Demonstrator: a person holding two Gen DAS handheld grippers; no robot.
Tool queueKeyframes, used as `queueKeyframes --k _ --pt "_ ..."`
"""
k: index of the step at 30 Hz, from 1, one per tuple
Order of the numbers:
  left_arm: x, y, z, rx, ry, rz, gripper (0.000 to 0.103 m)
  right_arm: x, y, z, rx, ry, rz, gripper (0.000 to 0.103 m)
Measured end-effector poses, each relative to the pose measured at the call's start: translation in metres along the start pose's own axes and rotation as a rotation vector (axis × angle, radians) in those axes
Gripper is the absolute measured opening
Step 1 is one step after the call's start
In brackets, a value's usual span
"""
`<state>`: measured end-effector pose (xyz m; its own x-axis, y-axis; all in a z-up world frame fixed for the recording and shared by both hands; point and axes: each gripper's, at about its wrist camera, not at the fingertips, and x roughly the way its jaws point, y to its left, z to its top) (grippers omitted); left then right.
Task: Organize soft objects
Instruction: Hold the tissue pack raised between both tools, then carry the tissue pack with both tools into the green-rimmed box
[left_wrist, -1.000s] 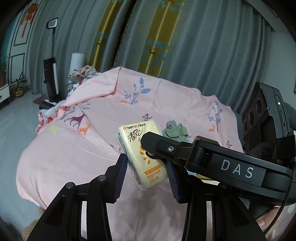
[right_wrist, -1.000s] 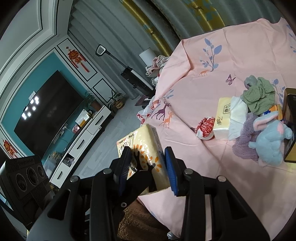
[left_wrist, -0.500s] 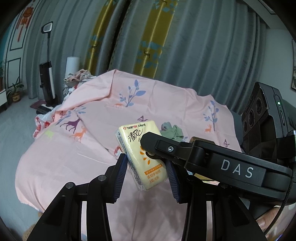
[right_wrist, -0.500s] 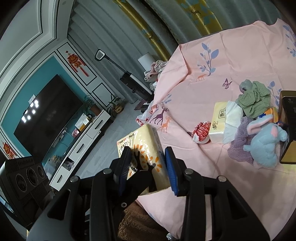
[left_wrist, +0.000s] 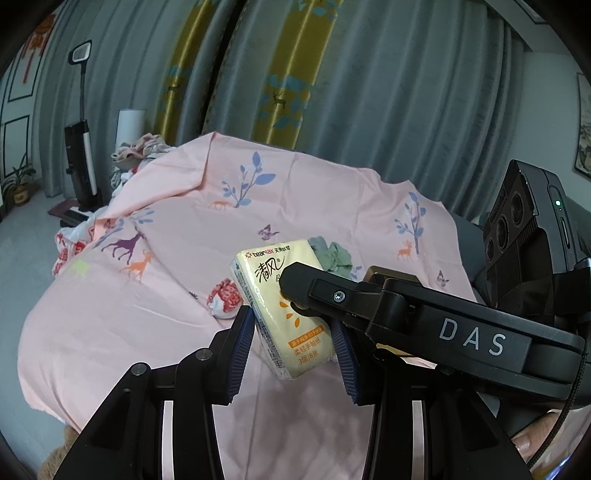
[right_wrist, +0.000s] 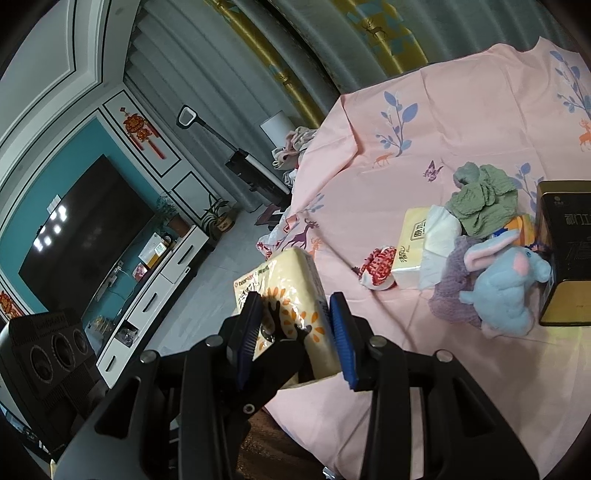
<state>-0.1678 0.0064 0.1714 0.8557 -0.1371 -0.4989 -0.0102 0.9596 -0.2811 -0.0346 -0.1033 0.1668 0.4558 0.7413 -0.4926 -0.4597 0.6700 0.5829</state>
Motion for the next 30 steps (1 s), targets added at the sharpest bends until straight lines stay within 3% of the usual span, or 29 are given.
queueKeyframes --k 21,30 --pt "0.012 -0.021 0.000 0.030 0.004 -0.062 0.043 -0.017 -0.017 0.001 0.008 -0.043 -0.056 0.039" --pt "0.041 -0.065 0.008 0.085 0.033 -0.187 0.043 -0.056 -0.049 0.011 0.063 -0.149 -0.143 0.039"
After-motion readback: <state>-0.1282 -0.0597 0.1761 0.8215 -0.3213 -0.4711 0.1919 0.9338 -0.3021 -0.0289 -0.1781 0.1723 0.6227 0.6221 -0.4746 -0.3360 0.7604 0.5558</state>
